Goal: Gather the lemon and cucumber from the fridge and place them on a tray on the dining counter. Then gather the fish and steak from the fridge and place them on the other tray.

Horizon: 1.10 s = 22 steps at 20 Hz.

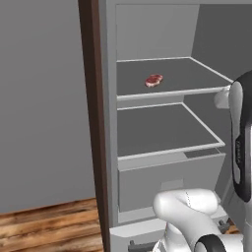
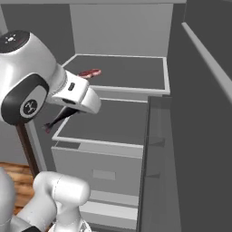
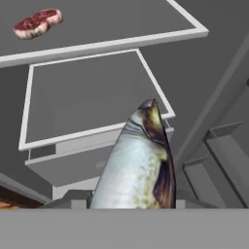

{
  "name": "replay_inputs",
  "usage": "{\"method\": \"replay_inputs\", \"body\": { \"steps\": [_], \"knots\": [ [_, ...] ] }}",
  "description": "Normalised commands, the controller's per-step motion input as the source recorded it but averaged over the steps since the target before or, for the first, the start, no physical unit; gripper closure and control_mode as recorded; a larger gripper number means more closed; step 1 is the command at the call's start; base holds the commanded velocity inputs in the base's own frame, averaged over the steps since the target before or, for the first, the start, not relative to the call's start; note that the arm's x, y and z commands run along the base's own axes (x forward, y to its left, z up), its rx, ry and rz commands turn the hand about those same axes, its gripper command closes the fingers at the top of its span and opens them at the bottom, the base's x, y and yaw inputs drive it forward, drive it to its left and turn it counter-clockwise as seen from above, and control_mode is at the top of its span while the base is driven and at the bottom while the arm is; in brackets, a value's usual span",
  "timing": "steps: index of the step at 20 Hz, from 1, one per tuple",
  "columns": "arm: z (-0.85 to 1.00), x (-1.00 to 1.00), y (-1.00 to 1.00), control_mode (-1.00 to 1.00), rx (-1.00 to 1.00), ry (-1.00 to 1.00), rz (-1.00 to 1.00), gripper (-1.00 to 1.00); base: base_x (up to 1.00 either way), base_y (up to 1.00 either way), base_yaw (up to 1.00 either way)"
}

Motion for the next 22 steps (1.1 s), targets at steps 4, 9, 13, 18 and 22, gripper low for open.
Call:
{"method": "replay_inputs", "body": {
  "steps": [4, 9, 13, 18, 22],
  "knots": [
    [0.0, -0.1, 0.24, -1.0, 0.0, 0.02, 0.0, 1.0, 0.0, 0.0, 0.0],
    [0.0, -0.02, 0.0, -1.0, 0.0, -0.01, 0.0, 1.0, 0.0, 0.0, 0.0],
    [-0.01, -0.38, 0.0, -1.0, 0.01, -0.06, -0.07, 1.0, 0.0, 0.0, 0.0],
    [-0.03, -0.25, 0.01, 1.0, 0.01, -0.04, -0.04, 1.0, -0.42, 0.16, -0.08],
    [0.0, 0.0, 0.0, 1.0, 0.0, 0.0, 0.0, 1.0, -0.58, 0.57, -0.24]
  ]
}}
